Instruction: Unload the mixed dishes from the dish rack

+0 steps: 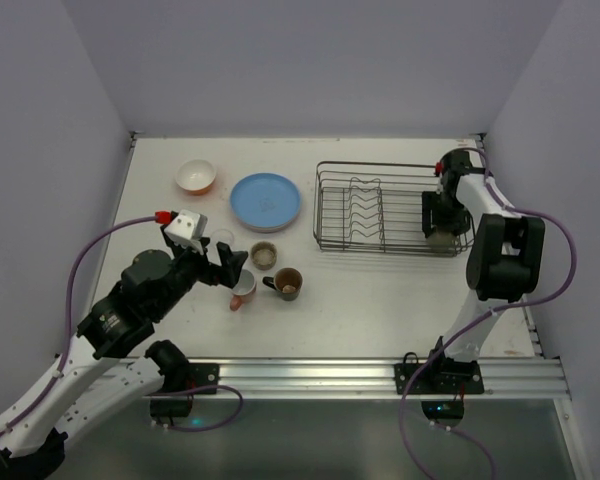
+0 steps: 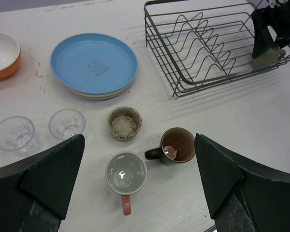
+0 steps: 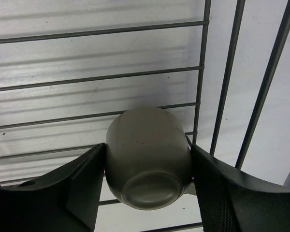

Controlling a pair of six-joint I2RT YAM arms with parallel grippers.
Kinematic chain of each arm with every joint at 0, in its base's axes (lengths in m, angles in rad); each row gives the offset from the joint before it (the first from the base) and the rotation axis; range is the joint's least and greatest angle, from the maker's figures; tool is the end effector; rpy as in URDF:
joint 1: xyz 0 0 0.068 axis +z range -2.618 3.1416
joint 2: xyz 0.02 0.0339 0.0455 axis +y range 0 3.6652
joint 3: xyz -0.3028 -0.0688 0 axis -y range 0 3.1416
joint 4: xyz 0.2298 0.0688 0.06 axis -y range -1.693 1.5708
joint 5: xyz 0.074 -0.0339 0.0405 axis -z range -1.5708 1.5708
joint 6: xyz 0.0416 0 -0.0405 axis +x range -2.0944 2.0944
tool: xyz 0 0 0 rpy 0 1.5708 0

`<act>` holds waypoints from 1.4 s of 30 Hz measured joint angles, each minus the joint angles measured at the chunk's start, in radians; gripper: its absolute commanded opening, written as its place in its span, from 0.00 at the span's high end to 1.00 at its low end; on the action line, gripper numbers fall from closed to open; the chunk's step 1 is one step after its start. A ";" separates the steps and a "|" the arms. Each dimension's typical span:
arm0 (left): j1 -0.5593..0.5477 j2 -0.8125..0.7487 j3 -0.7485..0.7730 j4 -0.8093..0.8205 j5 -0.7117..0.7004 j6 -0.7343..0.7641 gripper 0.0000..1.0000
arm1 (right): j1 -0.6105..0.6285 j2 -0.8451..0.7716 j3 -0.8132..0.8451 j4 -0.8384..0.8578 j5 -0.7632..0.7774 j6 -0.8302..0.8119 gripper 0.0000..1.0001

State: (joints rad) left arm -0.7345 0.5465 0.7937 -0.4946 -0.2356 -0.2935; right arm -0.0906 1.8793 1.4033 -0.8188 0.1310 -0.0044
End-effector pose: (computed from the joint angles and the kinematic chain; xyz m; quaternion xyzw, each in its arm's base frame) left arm 0.0662 -0.0467 0.3572 0.1009 0.7803 -0.2193 0.5769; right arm 0.3731 -0.0393 0.2392 0.0516 0.9871 -0.0713 0.1340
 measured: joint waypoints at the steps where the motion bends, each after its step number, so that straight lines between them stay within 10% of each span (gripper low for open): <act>1: 0.000 0.000 0.000 0.001 0.000 0.000 0.00 | 0.000 0.000 0.000 0.000 0.000 0.001 0.68; 11: 0.000 0.000 0.000 0.001 0.000 0.000 0.00 | 0.007 -0.006 0.001 -0.001 -0.037 0.030 1.00; 26: 0.000 0.014 0.000 0.000 -0.003 0.000 0.00 | 0.011 -0.097 0.051 -0.011 -0.208 0.113 1.00; 42: 0.001 0.053 0.014 0.018 0.053 -0.033 0.00 | -0.008 -0.408 0.034 0.163 -0.731 0.328 1.00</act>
State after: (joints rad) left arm -0.7334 0.5995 0.8082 -0.4767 -0.1829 -0.3267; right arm -0.0990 1.4712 1.4372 -0.6559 -0.6003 0.3241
